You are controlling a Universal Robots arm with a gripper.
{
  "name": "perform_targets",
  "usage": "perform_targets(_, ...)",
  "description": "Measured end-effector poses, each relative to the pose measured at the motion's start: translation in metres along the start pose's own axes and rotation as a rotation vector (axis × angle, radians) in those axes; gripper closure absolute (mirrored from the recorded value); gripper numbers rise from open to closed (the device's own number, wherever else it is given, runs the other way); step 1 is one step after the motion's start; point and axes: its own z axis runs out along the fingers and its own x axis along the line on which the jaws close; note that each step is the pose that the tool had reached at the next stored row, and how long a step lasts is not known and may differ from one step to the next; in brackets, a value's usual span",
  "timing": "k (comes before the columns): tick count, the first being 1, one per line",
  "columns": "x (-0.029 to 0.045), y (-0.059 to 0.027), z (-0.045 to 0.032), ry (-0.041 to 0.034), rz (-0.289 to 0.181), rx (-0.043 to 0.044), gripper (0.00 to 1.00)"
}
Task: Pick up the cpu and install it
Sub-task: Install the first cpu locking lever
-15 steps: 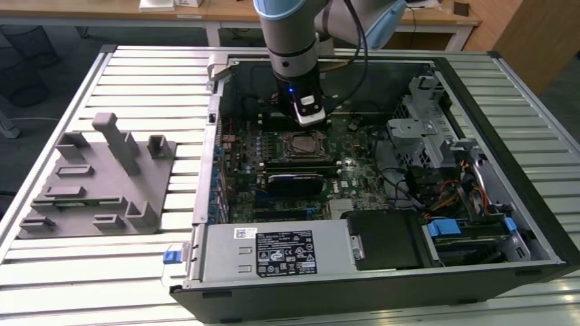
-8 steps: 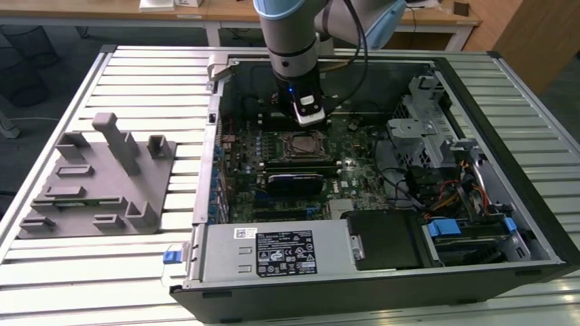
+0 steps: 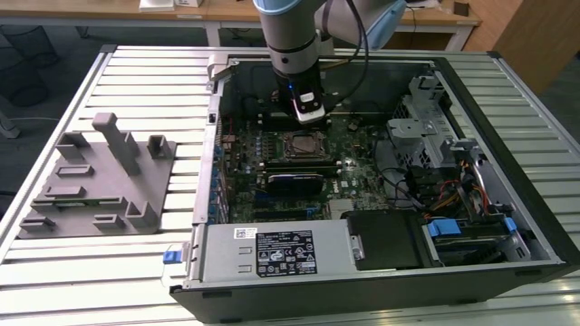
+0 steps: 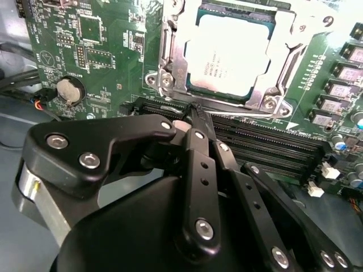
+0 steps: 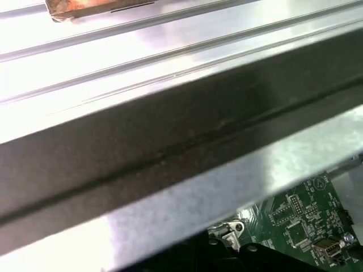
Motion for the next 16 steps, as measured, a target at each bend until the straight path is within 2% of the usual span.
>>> perform_targets(2, 0.0002, -0.0002, 0.0009, -0.0078, 0.000, -0.0028, 0.89)
perform_targets(7, 0.0009, -0.0009, 0.0033, -0.0218, -0.001, -0.0086, 0.89)
perform_targets(12, 0.0012, -0.0016, 0.0046, -0.0293, -0.002, -0.0117, 0.89)
perform_targets(16, 0.0016, -0.0027, 0.0062, -0.0322, -0.002, -0.0124, 0.89)
